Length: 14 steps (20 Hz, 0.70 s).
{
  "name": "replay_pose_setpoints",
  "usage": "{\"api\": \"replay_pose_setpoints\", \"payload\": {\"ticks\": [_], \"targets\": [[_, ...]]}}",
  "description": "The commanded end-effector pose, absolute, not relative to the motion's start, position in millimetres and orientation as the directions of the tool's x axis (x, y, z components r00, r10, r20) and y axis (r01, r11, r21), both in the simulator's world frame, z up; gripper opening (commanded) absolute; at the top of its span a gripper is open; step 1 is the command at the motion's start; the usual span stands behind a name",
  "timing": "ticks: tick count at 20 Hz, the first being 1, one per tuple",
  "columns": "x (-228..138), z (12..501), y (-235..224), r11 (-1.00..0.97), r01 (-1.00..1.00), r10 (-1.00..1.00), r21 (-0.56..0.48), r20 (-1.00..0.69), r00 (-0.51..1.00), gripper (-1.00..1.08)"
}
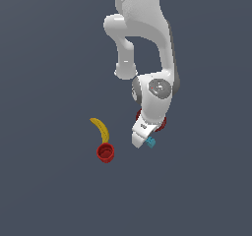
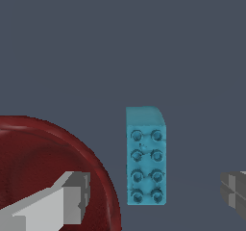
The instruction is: Pick up a designated object from a clutter of objects.
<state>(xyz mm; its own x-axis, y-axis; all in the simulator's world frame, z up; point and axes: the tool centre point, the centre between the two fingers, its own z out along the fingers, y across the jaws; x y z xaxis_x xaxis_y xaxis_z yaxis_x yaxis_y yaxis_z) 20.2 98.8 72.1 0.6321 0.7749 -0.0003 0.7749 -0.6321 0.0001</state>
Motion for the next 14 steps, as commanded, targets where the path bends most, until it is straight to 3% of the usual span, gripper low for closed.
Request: {"api": "replay_pose_setpoints", "payload": {"ticks": [1, 14], "targets": [[19.9, 68.0, 98.8, -0.632, 0.775, 0.775, 0.0, -0.001, 0.632, 1.0], [19.6, 22.3, 99.2, -0.628, 0.778, 0.778, 0.0, 0.0, 0.628, 1.0]]}}
